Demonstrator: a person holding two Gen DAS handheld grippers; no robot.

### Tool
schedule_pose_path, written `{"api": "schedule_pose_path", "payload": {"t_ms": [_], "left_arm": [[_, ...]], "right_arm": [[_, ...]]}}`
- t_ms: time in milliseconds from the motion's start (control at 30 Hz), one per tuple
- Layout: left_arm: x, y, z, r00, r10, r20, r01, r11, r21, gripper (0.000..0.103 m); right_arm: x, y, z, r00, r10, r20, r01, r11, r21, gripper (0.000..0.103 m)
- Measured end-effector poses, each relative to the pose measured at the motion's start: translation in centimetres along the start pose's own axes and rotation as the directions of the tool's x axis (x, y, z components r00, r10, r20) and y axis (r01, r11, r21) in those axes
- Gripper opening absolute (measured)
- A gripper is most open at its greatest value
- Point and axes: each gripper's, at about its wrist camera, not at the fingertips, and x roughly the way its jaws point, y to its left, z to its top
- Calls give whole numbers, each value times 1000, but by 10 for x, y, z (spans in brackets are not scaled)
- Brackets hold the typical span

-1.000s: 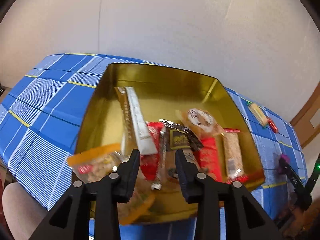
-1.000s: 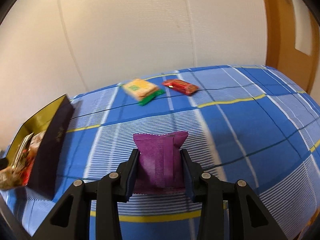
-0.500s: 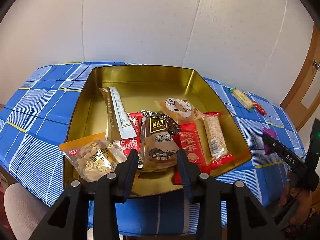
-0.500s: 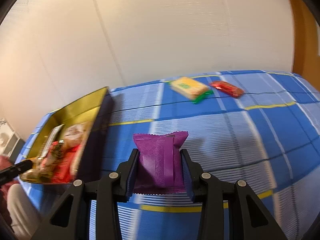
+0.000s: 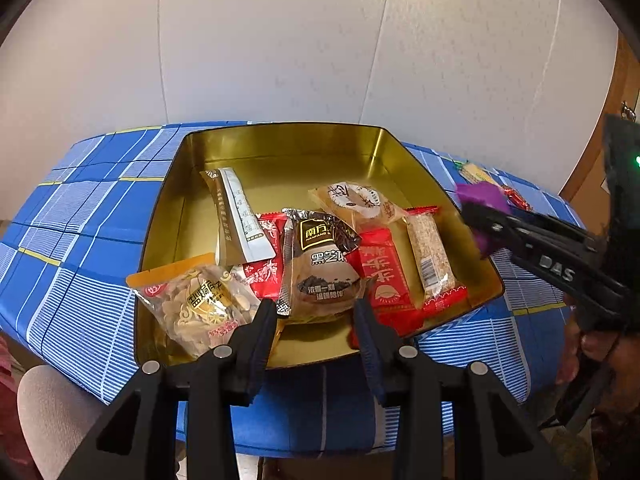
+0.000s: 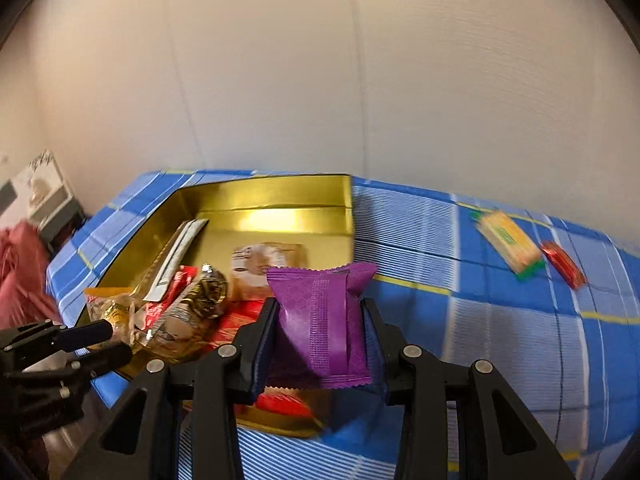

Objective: Organize snacks
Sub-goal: 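Carry the purple packet into the tray and open the right gripper, then withdraw both grippers from the tray toward the cracker packet and red candy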

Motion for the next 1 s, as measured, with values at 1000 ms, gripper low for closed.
{"api": "schedule_pose_path", "payload": {"t_ms": [1000], "left_arm": [[-3, -4, -3, 1000, -8, -10, 8, 1000, -5, 40]], "right_arm": [[4, -20, 12, 998, -34, 44, 30, 995, 94, 59]]}}
